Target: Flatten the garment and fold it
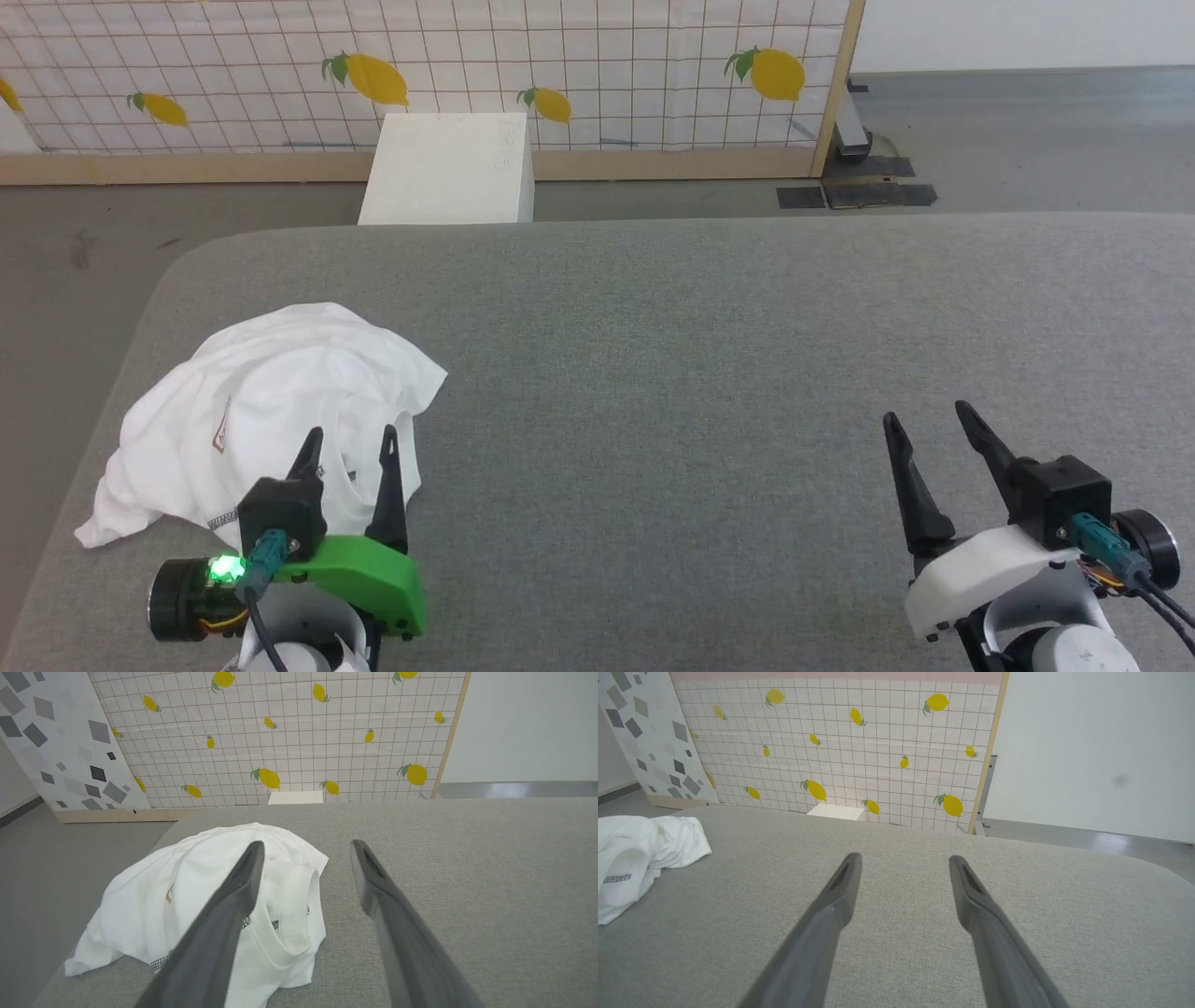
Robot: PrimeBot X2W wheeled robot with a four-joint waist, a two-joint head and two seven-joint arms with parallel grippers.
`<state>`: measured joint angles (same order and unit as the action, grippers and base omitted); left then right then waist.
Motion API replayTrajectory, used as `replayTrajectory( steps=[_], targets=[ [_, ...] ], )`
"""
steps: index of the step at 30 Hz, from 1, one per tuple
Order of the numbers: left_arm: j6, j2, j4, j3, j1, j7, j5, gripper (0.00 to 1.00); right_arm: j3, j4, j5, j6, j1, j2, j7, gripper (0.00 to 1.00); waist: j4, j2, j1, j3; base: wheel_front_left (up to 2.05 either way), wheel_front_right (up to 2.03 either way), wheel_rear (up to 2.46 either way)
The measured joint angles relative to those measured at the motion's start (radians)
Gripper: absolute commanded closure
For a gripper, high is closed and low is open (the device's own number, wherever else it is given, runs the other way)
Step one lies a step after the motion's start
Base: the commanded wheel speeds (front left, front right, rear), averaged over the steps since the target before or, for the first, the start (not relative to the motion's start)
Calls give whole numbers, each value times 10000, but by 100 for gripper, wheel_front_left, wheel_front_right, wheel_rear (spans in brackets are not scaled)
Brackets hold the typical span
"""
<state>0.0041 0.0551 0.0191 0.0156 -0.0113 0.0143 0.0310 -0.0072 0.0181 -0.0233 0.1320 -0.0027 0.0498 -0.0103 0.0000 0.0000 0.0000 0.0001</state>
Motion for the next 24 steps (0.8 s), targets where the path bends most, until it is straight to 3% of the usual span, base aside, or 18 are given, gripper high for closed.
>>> replayTrajectory(
  steps=[24],
  targets=[
    [282, -2, 370, 226, -2, 499, 546, 0, -140, 370, -485, 0, 36, 0, -516, 0, 256, 0, 0, -32, 0, 0, 0]
  ],
)
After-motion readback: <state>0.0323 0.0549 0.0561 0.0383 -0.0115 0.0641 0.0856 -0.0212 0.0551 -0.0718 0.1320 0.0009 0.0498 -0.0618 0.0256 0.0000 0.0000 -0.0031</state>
